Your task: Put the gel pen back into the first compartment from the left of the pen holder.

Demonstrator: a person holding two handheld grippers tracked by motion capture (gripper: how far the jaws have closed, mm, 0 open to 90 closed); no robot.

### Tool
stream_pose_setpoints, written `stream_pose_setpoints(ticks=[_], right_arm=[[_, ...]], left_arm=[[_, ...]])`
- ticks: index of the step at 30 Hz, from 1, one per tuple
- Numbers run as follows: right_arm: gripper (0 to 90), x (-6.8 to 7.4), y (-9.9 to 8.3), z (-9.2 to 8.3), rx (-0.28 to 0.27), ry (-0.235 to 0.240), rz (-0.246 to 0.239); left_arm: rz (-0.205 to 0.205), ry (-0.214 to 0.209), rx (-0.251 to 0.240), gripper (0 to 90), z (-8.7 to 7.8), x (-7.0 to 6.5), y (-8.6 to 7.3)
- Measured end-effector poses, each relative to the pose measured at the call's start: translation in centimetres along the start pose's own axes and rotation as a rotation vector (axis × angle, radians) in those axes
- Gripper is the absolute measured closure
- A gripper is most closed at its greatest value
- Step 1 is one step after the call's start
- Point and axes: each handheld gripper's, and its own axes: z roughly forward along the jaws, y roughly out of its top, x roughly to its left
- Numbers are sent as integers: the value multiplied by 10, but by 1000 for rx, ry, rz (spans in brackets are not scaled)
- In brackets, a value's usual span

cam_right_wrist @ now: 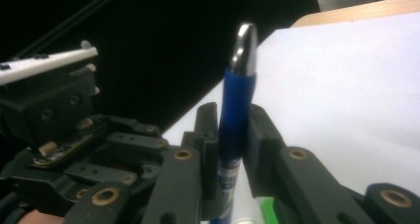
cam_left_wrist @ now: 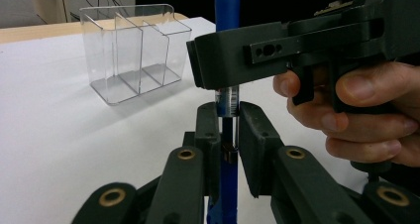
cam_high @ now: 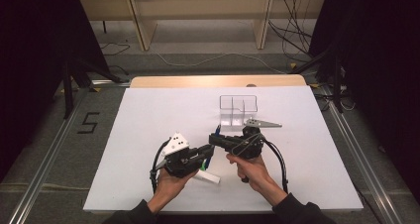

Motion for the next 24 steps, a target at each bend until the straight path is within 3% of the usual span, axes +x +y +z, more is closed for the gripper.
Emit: stream_pose_setpoints(ticks=[4,7,11,19,24], right_arm=[[796,1,1,-1,-12,13,-4],[797,2,1,-2,-21,3,-22],[797,1,4,-5,-29,-33,-67],[797,-1,9,-11,-38,-93,-129],[797,-4,18,-18,-61,-132,-160]], left_arm=[[-2,-19,4,772,0,2,1],[-6,-40,31,581,2,2,1],[3,-42,43,421,1,1,2],[8,-31,31,331,-11,8,3],[38,-11,31,294,-20,13,2]])
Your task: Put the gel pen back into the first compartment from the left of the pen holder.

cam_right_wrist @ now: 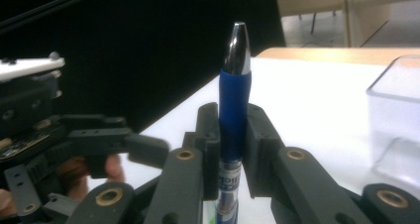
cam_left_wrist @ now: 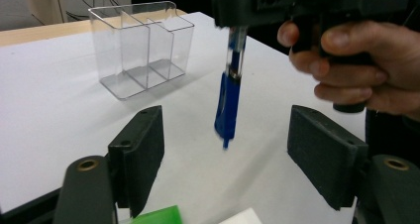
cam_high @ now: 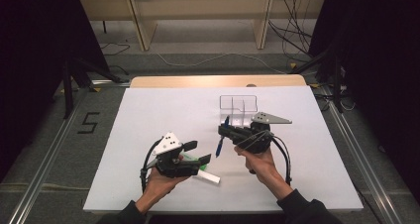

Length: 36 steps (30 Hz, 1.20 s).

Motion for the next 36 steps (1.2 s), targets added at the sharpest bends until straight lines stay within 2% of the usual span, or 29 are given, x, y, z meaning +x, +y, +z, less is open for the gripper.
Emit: stream_pose_setpoints(ticks=[10,16,25,36], right_arm=[[797,-15,18,-9,-36,-105,-76],[796,-26,29,-7,-43,-153,-85],[796,-34,46,2,-54,-183,-94],[796,-43,65,15,-64,-221,-91]], left_arm=[[21,42,-2,251,-14,11,-5],[17,75,-3,242,-22,17,-10],[29,110,-1,228,-31,23,-13],[35,117,10,182,-37,26,-19]])
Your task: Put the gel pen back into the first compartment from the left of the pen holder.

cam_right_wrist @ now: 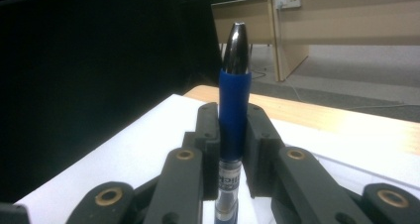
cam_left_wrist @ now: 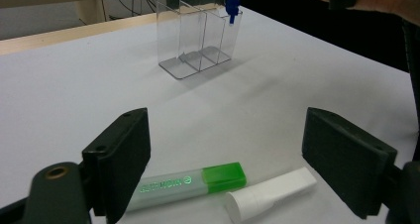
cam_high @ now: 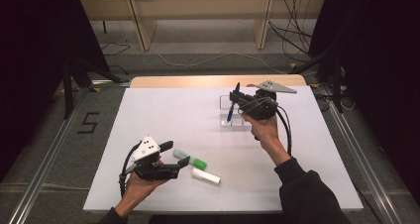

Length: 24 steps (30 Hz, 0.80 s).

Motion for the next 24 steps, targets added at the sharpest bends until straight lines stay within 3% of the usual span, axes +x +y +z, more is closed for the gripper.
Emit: stream_pose_setpoints(ticks=[10,24], right_arm=[[795,-8,16,14,0,-41,7],[795,-15,27,31,-5,-80,12]], left_arm=[[17,13,-13,168,-4,2,-4],[6,27,-25,168,-9,4,-8]])
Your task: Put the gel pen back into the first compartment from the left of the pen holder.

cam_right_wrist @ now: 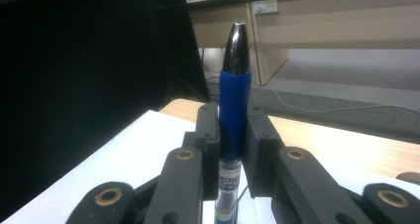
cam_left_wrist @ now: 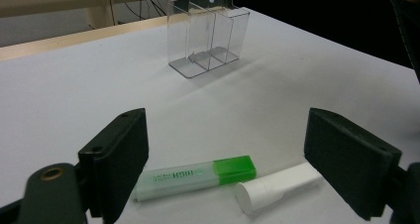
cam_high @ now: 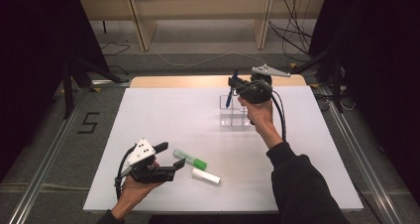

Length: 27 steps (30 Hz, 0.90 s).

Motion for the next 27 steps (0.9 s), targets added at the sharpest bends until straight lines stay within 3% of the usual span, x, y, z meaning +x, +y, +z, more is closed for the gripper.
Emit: stream_pose_setpoints(ticks=[16,27], right_arm=[[794,-5,-2,22,2,-62,-2],[794,-4,-10,34,46,-80,-29]], left_arm=[[7,0,4,165,1,0,0],[9,-1,-1,163,1,-1,0]])
